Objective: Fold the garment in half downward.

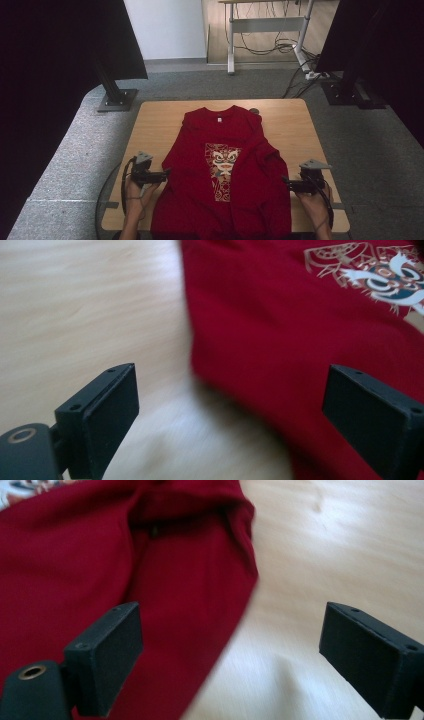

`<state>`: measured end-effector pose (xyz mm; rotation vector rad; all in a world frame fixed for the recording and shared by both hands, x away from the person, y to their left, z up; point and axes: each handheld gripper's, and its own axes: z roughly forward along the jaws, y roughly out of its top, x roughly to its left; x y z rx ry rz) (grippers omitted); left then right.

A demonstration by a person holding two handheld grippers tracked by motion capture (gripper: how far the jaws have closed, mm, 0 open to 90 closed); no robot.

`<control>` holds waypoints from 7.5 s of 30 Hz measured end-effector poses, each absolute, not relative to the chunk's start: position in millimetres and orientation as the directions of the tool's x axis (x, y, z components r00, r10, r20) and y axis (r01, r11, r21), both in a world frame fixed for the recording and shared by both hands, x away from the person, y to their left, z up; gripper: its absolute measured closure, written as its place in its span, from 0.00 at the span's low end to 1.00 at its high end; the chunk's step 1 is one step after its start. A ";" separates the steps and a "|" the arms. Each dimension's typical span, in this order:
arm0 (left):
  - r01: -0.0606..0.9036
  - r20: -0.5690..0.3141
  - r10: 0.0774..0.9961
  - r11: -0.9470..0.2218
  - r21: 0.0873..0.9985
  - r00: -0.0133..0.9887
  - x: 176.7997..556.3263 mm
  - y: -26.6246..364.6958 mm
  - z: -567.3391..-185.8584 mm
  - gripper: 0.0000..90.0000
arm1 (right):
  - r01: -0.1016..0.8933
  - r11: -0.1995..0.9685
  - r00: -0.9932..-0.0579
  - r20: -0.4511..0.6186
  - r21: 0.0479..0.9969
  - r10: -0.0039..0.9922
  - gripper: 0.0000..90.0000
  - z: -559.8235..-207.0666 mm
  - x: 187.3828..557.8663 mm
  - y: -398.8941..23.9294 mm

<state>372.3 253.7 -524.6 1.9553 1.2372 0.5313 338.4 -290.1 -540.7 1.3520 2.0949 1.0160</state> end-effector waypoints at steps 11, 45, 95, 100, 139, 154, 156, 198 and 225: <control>0.598 -0.041 0.880 -0.286 0.749 0.472 430.2 217.9 -534.3 0.09 | 0.565 0.223 -0.436 0.058 0.794 0.898 0.12 -531.2 402.1 -254.1; 0.613 -0.005 0.896 -0.299 0.732 0.443 374.7 226.2 -562.9 0.10 | 0.614 0.267 -0.430 0.030 0.743 0.903 0.17 -563.5 359.3 -259.0; 0.605 -0.041 0.869 -0.309 0.734 0.493 371.7 233.7 -561.1 0.13 | 0.588 0.317 -0.501 0.028 0.744 0.865 0.19 -563.6 350.8 -240.6; 0.615 -0.072 0.863 -0.296 0.731 0.500 377.9 240.1 -556.7 0.14 | 0.570 0.303 -0.506 0.036 0.764 0.862 0.20 -555.3 356.3 -240.6; 0.431 -0.042 0.808 -0.269 0.862 0.588 397.3 233.7 -509.0 0.92 | 0.444 0.307 -0.577 0.006 0.842 0.817 0.90 -512.4 384.0 -218.6; 0.273 0.040 0.746 -0.293 0.917 0.665 310.9 244.2 -497.1 0.91 | 0.336 0.320 -0.655 -0.025 0.886 0.756 0.90 -489.8 299.6 -231.7; 0.294 0.036 0.740 -0.312 0.903 0.672 300.4 244.1 -505.7 0.91 | 0.360 0.331 -0.668 -0.006 0.872 0.744 0.90 -497.3 291.8 -231.6; 0.469 0.059 0.789 -0.422 0.776 0.611 413.8 213.4 -555.5 0.89 | 0.564 0.322 -0.578 0.085 0.760 0.812 0.90 -554.6 392.0 -229.1; 0.305 0.071 0.767 -0.336 0.891 0.637 345.7 231.1 -499.7 0.91 | 0.386 0.314 -0.599 -0.024 0.867 0.800 0.91 -490.9 324.6 -239.6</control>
